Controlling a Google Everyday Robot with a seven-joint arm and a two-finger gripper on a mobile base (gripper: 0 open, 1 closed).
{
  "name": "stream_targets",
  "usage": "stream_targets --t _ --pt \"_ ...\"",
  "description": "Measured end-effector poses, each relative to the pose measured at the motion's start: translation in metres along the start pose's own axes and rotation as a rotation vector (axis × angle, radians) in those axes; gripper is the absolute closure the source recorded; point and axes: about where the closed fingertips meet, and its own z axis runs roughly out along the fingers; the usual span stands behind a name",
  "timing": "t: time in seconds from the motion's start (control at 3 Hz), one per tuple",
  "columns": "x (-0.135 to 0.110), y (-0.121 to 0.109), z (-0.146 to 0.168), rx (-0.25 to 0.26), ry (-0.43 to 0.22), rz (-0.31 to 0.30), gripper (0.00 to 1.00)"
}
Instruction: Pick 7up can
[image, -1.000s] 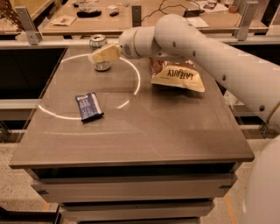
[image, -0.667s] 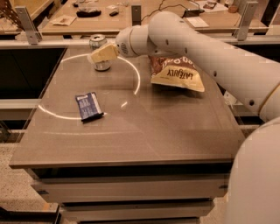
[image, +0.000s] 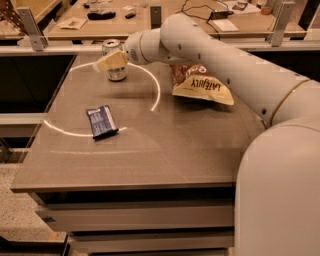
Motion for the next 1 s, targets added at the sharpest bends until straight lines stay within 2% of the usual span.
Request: stream_targets --t 1.0 --pt "0.006 -0.005 0.029 -0.125 -0.122 -0.02 0.0"
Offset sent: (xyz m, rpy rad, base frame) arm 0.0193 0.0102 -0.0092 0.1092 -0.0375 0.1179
